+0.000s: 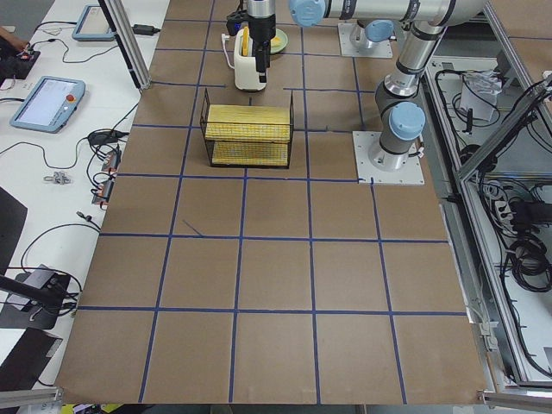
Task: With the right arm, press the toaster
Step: 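Move the right gripper over the toaster's lever end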
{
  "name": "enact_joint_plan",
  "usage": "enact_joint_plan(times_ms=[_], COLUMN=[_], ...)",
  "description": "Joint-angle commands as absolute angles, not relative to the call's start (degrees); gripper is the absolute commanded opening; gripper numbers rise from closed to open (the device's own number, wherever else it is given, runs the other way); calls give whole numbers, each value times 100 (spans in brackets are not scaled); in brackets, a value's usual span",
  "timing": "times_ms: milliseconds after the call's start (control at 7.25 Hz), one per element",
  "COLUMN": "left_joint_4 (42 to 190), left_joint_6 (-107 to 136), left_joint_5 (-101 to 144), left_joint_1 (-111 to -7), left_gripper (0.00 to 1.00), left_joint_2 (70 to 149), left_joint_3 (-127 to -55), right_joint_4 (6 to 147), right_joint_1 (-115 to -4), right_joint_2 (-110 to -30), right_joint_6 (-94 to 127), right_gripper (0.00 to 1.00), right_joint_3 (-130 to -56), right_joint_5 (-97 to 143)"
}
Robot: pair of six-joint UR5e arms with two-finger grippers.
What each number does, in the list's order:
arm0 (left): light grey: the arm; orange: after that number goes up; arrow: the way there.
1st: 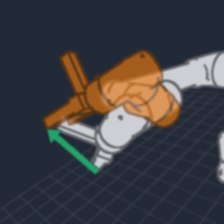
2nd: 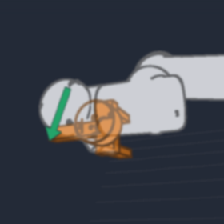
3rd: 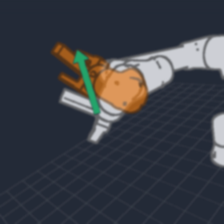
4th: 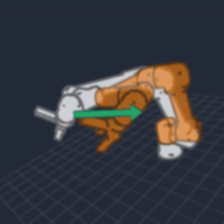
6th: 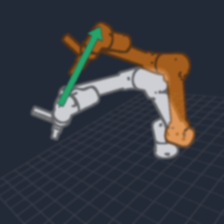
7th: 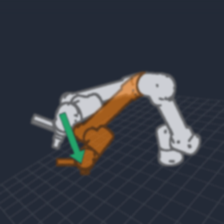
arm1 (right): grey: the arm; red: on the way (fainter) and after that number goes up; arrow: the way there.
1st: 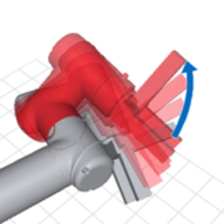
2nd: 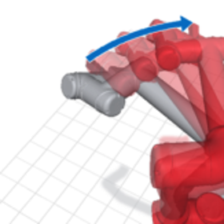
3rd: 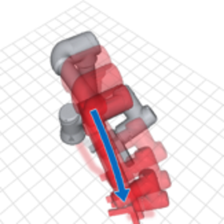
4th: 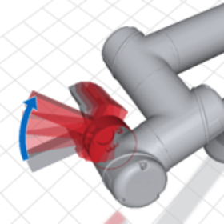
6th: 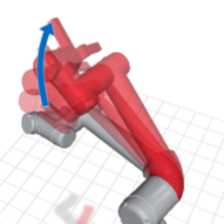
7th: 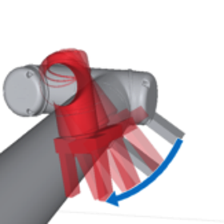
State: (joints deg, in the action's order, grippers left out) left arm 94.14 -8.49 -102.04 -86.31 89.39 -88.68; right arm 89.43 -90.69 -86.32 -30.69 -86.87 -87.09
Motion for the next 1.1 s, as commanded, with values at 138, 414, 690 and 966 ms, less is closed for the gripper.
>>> enact_joint_plan(times_ms=[138,414,690,966], left_joint_4=[9413,9413,9413,9413], left_joint_6=[-853,-853,-844,-853], left_joint_5=[-10204,-10204,-10204,-10204], left_joint_1=[-8631,-8631,-8631,-8631], left_gripper=[100,100,100,100], left_joint_2=[8938,8938,8938,8938], left_joint_3=[-8868,-8868,-8868,-8868], right_joint_4=[9812,10875,11475,11575], right_joint_1=[-9079,-9079,-9123,-9141], right_joint_2=[-8299,-8157,-8095,-7866], right_joint_6=[-6196,-7078,-7801,-7989], right_gripper=[3,3,4,4], right_joint_3=[-9173,-9867,-10054,-10002], right_joint_5=[-8692,-8710,-8727,-8736])
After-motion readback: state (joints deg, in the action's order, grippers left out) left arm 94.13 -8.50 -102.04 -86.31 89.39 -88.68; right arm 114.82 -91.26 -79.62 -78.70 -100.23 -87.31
